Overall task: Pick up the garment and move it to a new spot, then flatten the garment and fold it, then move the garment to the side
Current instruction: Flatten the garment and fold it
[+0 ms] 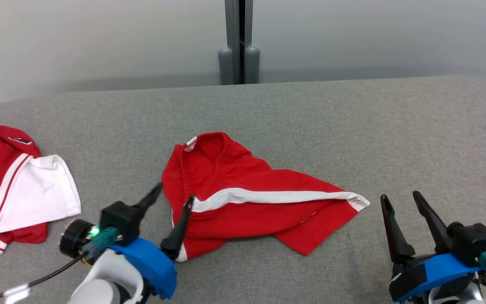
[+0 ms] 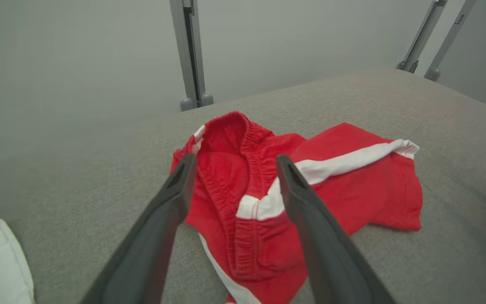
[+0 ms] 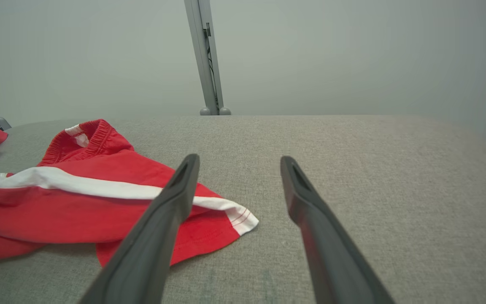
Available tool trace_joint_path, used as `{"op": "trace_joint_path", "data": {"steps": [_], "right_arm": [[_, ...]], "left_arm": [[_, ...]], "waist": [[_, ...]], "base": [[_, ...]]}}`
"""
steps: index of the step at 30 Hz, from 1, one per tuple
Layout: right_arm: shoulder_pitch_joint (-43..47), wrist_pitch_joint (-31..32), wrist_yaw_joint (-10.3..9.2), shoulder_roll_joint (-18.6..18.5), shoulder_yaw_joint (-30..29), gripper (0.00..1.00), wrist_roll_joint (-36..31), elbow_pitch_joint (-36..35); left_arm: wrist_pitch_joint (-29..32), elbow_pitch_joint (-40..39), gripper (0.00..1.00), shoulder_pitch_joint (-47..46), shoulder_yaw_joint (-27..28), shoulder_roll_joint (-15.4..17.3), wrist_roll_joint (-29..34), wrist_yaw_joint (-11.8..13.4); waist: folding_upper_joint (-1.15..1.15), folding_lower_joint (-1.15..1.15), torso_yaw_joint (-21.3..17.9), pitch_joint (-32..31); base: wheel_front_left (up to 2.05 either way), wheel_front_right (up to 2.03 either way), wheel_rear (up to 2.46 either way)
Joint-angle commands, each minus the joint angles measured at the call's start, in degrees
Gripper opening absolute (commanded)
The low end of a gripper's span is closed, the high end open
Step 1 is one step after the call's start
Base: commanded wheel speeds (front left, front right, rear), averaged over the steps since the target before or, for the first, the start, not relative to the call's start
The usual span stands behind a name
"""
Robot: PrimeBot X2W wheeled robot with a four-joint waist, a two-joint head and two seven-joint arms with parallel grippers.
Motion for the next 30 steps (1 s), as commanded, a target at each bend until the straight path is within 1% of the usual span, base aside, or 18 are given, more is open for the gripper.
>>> {"op": "trace_joint_path", "data": {"steps": [1, 3, 5, 9, 13, 14, 15, 16, 23, 30], "right_arm": [[-0.95, -0.31, 0.00, -0.05, 0.11, 1.00, -0.02, 0.20], [-1.15, -0.46, 0.00, -0.05, 0.40, 1.00, 0.16, 0.49], [-1.38, -0.67, 0.00, -0.05, 0.49, 1.00, 0.34, 0.67], [-1.75, -0.92, 0.00, -0.06, 0.42, 1.00, 0.48, 1.15], [-2.32, -1.13, 0.00, -0.04, 0.48, 1.00, 0.48, 1.64], [-2.42, -1.22, 0.00, -0.05, 0.52, 1.00, 0.44, 1.88], [-2.43, -1.30, 0.00, -0.05, 0.54, 1.00, 0.36, 2.19], [-2.53, -1.25, 0.00, -0.05, 0.61, 1.00, 0.09, 2.62], [-4.52, -1.07, 0.00, -0.04, 2.38, 1.00, -1.29, 6.97], [-9.50, -1.83, 0.00, -1.10, 4.47, 1.00, -0.77, 15.85]], "left_arm": [[2.86, 0.63, 1.00, -1.48, -1.48, -0.25, -0.65, -1.31], [6.02, 1.66, 1.00, -2.59, -3.06, -0.56, -1.24, -2.58], [8.44, 3.13, 1.00, -3.52, -4.12, -0.54, -1.39, -3.16], [10.88, 5.93, 1.00, -5.52, -5.24, -0.85, -1.51, -4.02], [11.98, 7.94, 1.00, -6.93, -5.96, -1.03, -1.47, -4.66], [12.32, 8.50, 0.90, -7.34, -6.16, -1.20, -1.60, -4.86], [12.30, 8.97, 0.33, -7.82, -6.19, -1.28, -1.65, -4.97], [12.42, 9.65, 0.00, -8.25, -6.17, -1.28, -1.71, -4.97], [11.86, 11.67, 0.00, -10.15, -6.80, -1.48, -1.22, -5.61], [10.33, 11.35, 0.00, -12.37, -7.41, -2.32, -0.62, -5.96]], "waist": [[0.00, 0.00, -0.21, 0.43], [0.00, 0.00, -0.57, 0.98], [0.00, 0.00, -0.96, 1.43], [0.00, 0.00, -1.72, 2.41], [0.00, 0.00, -2.18, 3.14], [0.00, 0.00, -2.35, 3.38], [0.00, 0.00, -2.46, 3.56], [0.00, 0.00, -2.61, 3.77], [0.00, 0.00, -2.61, 5.05], [0.00, 0.00, -0.51, 7.26]], "base": [[0.00, 0.00, 0.00], [0.00, 0.00, 0.00], [0.00, 0.00, 0.00], [0.00, 0.00, 0.00], [0.00, 0.00, 0.00], [0.00, 0.00, 0.00], [0.00, 0.00, 0.00], [0.00, 0.00, 0.00], [0.00, 0.00, 0.00], [0.00, 0.00, 0.00]]}}
